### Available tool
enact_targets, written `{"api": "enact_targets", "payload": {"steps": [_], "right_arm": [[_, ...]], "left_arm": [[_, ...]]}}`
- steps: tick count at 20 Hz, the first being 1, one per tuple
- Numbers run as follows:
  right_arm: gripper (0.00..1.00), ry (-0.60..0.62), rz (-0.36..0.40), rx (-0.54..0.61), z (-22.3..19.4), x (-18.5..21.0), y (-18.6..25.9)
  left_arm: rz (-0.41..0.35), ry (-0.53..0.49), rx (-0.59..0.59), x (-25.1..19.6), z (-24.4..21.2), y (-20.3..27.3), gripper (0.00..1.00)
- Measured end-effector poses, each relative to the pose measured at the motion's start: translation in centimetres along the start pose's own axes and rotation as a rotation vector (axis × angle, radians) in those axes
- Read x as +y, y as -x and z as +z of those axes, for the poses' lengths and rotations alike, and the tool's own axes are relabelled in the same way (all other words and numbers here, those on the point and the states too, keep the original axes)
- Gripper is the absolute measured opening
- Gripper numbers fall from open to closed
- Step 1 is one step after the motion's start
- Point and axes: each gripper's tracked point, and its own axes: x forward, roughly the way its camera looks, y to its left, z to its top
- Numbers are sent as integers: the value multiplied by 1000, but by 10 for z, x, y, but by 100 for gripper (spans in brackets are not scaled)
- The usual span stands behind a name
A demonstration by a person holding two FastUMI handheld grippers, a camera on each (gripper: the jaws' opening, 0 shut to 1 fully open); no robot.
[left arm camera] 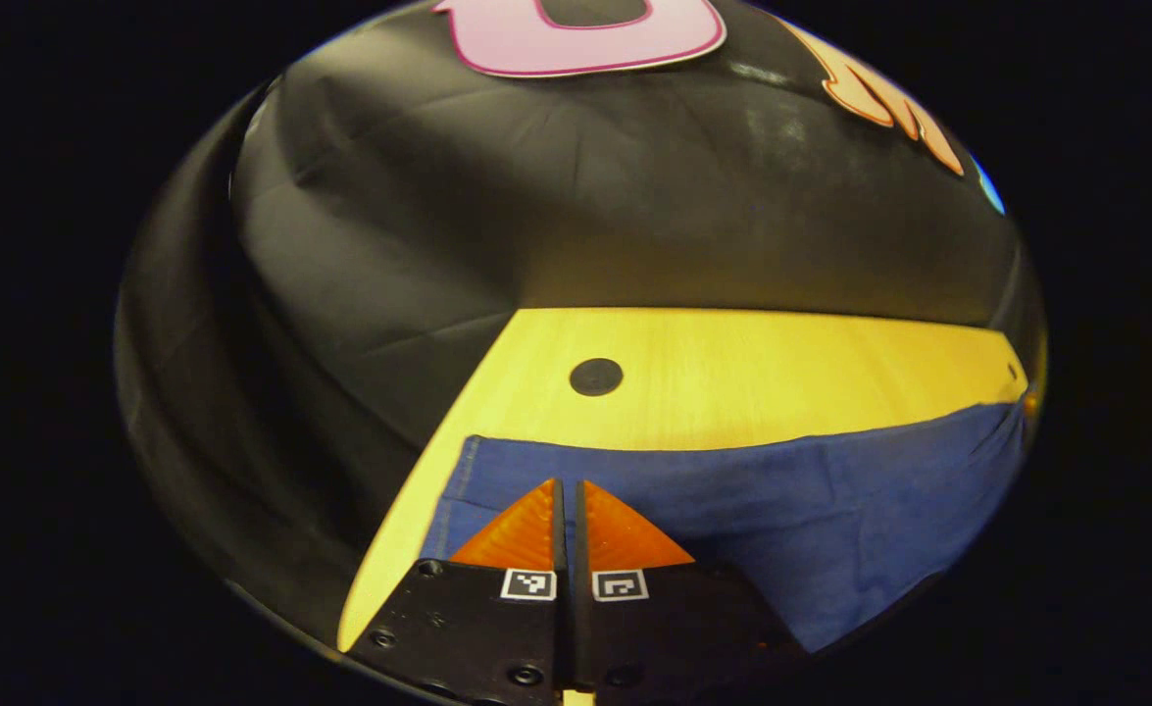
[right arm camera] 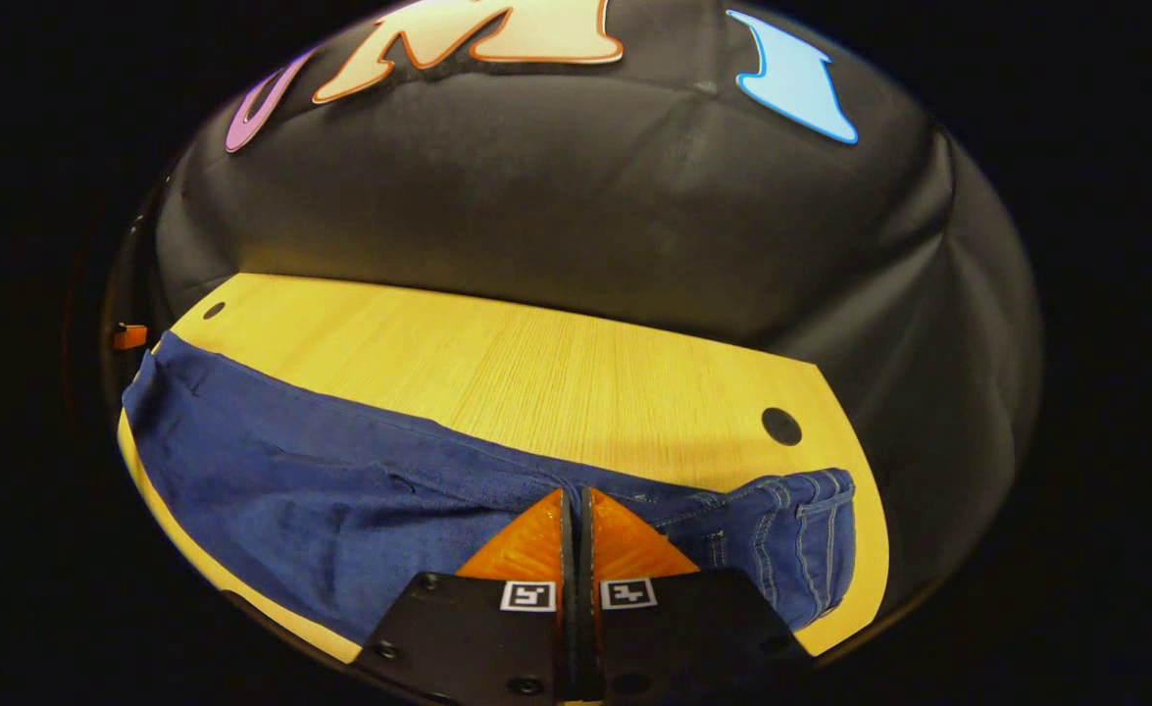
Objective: Grasp the waist and the cuffs of the jeans and fold them to make the two legs overlap; first hold the waist and fold one-third of the jeans toward the cuffs, then hold the cuffs and fold the remaining one-third in the same direction to finish folding.
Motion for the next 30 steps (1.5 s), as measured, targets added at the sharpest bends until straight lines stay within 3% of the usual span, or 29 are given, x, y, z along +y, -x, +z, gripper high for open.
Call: {"api": "enact_targets", "payload": {"steps": [4, 6, 8, 9, 10, 13, 18, 22, 30], "right_arm": [[2, -38, 31, 16, -1, -1, 0], [9, -73, 60, 34, -4, -3, 6], [52, -128, 88, 30, -2, -8, 20], [73, -148, 90, 25, -3, -14, 25], [94, -160, 90, 17, -2, -22, 32], [98, -202, 60, -3, -8, -61, 55], [97, -291, -50, 13, -34, -157, 72], [99, -313, -85, 69, -69, -197, 67], [99, -362, -41, 159, -118, -195, 44]], "left_arm": [[-40, 49, -36, -1, 3, 6, 0], [-77, 76, -71, -2, 5, 2, 0], [-107, 93, -95, -3, 8, 6, 0], [-117, 95, -101, -4, 8, 7, 6], [-129, 91, -104, -13, 8, 10, 29], [-132, 52, -118, -25, -2, 36, 99], [-153, 57, -123, -50, -21, 81, 96], [-127, 59, -127, -58, -36, 112, 95], [-105, 116, -121, -79, -63, 149, 96]]}}
